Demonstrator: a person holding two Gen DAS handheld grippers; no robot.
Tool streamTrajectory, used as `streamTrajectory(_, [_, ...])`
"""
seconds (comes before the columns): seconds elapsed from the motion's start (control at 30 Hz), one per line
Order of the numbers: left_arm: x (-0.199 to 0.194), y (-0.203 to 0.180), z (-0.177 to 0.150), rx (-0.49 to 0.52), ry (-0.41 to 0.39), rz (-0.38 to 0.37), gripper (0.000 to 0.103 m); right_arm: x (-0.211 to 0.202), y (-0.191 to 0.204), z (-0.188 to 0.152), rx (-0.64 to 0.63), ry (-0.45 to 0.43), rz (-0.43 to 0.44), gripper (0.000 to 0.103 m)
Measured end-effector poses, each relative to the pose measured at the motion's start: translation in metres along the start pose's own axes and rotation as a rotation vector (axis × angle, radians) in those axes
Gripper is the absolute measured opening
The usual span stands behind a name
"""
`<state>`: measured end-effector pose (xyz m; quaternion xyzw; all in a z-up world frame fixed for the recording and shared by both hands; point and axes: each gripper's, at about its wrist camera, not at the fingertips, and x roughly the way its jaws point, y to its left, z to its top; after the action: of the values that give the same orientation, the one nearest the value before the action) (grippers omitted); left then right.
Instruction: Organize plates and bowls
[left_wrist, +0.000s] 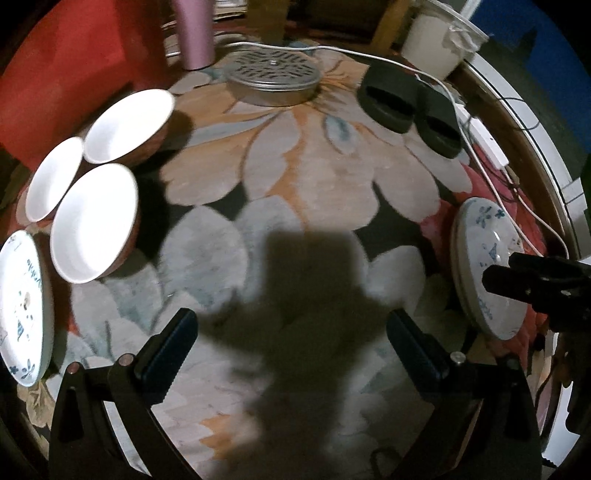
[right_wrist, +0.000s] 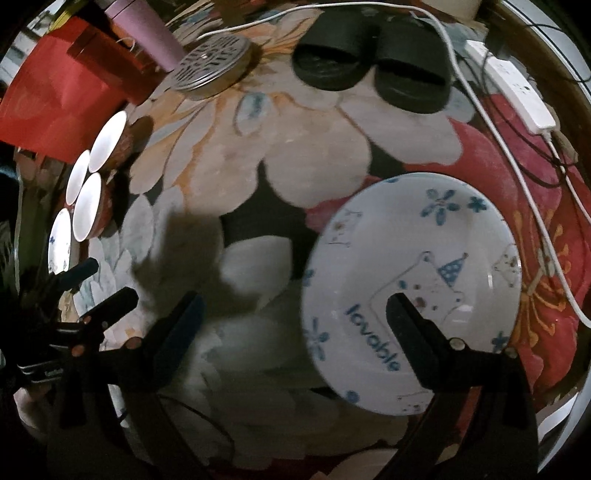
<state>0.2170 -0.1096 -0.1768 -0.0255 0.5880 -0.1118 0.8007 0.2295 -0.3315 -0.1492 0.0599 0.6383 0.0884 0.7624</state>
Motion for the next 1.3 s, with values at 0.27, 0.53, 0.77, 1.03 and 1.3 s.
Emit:
streamTrajectory(0.27, [-0.008,0.035,-0.012,-0.040,-0.002,0.031,0.102,0.010,0.030,0.001,-0.045,0.017,0.014,0.100])
streamTrajectory(0.53, [-0.042,0.089,-0.036,-0.057,0.000,0.087,0.102,0.017,0.067,-0.007,-0.111,0.066,0.017,0.100])
streamTrajectory(0.77, [-0.080,0.148,-0.055,-0.187,-0.031,0.131,0.102,0.019,0.114,-0.014,-0.228,0.124,0.014,0.100])
streamTrajectory(1.03, [-0.101,0.208,-0.075,-0.314,-0.072,0.145,0.102,0.024,0.178,-0.020,-0.344,0.186,0.036,0.100])
streamTrajectory(1.3, [-0.102,0.241,-0.097,-0.348,-0.079,0.167,0.102,0.034,0.231,-0.024,-0.418,0.194,0.067,0.103])
